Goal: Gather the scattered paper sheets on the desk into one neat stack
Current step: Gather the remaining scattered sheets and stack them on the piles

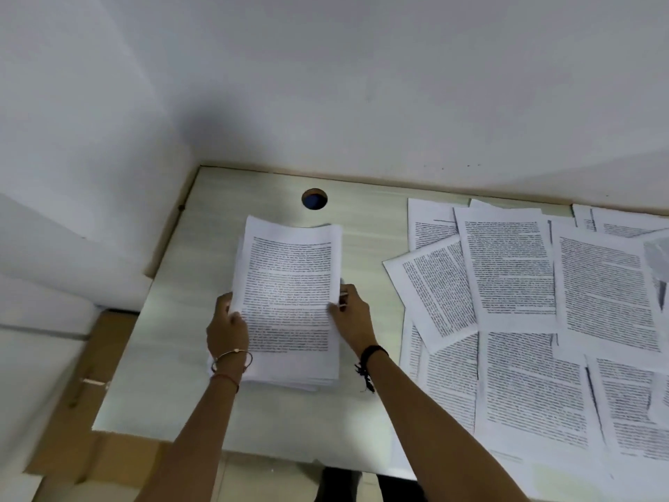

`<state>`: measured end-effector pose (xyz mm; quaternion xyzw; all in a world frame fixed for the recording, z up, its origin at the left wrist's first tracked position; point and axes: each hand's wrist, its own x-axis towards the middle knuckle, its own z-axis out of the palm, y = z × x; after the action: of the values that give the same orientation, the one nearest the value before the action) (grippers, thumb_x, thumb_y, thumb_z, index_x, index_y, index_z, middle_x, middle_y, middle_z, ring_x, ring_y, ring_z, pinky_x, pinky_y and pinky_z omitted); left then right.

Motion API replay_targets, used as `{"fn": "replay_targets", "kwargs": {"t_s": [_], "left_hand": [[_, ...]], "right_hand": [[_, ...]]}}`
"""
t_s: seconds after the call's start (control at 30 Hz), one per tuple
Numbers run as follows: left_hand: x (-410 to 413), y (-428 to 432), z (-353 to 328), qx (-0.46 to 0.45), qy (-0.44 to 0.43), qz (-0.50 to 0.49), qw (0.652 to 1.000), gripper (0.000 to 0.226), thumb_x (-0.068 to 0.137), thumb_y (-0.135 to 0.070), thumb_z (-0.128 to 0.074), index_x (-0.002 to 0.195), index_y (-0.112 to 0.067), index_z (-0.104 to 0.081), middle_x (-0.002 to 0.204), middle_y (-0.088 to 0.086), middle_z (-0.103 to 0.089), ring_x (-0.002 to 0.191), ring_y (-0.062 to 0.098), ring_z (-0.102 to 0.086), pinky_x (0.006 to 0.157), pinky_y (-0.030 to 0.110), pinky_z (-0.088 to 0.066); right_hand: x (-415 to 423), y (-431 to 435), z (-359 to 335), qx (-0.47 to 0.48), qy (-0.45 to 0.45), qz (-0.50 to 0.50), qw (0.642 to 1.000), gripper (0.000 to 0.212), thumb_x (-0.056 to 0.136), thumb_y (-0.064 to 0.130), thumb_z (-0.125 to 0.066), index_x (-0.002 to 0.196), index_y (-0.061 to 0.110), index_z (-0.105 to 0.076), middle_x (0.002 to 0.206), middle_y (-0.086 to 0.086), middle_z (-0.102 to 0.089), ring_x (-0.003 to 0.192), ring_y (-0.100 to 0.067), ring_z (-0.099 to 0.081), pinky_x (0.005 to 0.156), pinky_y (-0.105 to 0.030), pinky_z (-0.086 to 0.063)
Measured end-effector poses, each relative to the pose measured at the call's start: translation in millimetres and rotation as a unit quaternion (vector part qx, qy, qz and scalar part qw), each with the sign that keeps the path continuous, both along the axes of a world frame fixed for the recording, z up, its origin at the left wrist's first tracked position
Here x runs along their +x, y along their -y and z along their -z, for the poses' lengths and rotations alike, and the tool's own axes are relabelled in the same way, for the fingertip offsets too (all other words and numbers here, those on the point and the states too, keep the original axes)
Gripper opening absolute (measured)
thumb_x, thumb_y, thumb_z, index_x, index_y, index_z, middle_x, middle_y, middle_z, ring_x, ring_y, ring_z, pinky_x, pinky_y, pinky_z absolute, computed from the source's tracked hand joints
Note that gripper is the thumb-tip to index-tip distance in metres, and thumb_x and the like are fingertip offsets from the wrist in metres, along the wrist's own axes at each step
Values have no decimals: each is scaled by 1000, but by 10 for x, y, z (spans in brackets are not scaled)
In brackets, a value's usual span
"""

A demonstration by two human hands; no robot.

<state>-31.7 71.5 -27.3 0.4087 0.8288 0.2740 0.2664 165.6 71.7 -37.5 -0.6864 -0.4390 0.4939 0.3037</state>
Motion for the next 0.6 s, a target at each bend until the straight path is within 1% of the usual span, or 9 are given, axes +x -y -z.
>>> {"fn": "replay_targets", "kwargs": {"t_s": [0.07,0.1,0.13,0.17,0.23,0.33,0.43,0.5,0.6], "left_hand": [[-263,-5,79,-39,9,21,999,46,88,-2,-46,133,-11,-48,128,21,-57,114,42,-54,94,46,-44],[-354,-27,170,-69,7,44,997,47,87,-5,-50,134,-11,-47,130,21,-55,117,41,-52,98,48,-43],[-439,-39,248,-106,6,74,992,48,86,-7,-52,133,-10,-47,128,23,-54,116,42,-52,99,49,-44],[-493,-44,285,-134,9,101,986,47,83,-9,-53,130,-7,-49,125,26,-55,114,43,-53,97,50,-45],[-485,-24,213,-151,25,139,978,50,80,-8,-49,129,-1,-47,126,28,-52,116,44,-52,100,48,-43],[-448,-5,180,-131,61,147,979,54,87,7,-45,140,0,-34,143,22,-39,129,37,-41,106,38,-34],[-483,-3,282,-108,84,148,979,60,89,4,-46,145,-7,-26,151,16,-30,135,33,-36,110,36,-30],[-473,-13,327,-92,65,127,986,58,89,1,-48,144,-6,-31,149,16,-34,133,34,-39,110,39,-32],[-295,14,315,-22,1,95,995,48,88,-5,-52,135,-6,-44,140,17,-46,127,36,-46,104,46,-41]], "right_hand": [[-192,15,37,-10,53,-11,999,24,92,4,-53,116,0,-49,92,-3,-60,82,-17,-59,64,-11,-45],[-233,27,76,-17,84,-12,996,23,92,6,-51,114,0,-50,97,-9,-61,88,-24,-61,68,-21,-47],[-270,53,105,-28,109,-18,993,22,94,9,-49,113,-1,-50,101,-14,-62,94,-30,-61,72,-29,-47],[-299,89,139,-30,131,-31,990,22,94,11,-46,113,-1,-50,104,-18,-61,96,-33,-60,74,-33,-45],[-330,154,177,-28,168,-65,983,29,91,6,-47,119,-1,-48,110,-18,-58,99,-35,-58,75,-32,-41],[-323,203,184,-24,200,-85,976,42,88,1,-48,129,2,-42,119,-15,-52,103,-32,-56,75,-28,-38],[-297,228,219,-25,193,-120,973,46,93,5,-44,138,3,-36,131,-15,-47,115,-30,-51,90,-33,-41],[-237,234,215,-26,190,-138,972,45,95,10,-45,138,4,-37,135,-14,-45,121,-30,-47,96,-34,-40],[-64,286,163,-23,189,-148,970,37,95,12,-46,131,4,-45,125,-12,-50,115,-28,-48,85,-25,-36]]}}
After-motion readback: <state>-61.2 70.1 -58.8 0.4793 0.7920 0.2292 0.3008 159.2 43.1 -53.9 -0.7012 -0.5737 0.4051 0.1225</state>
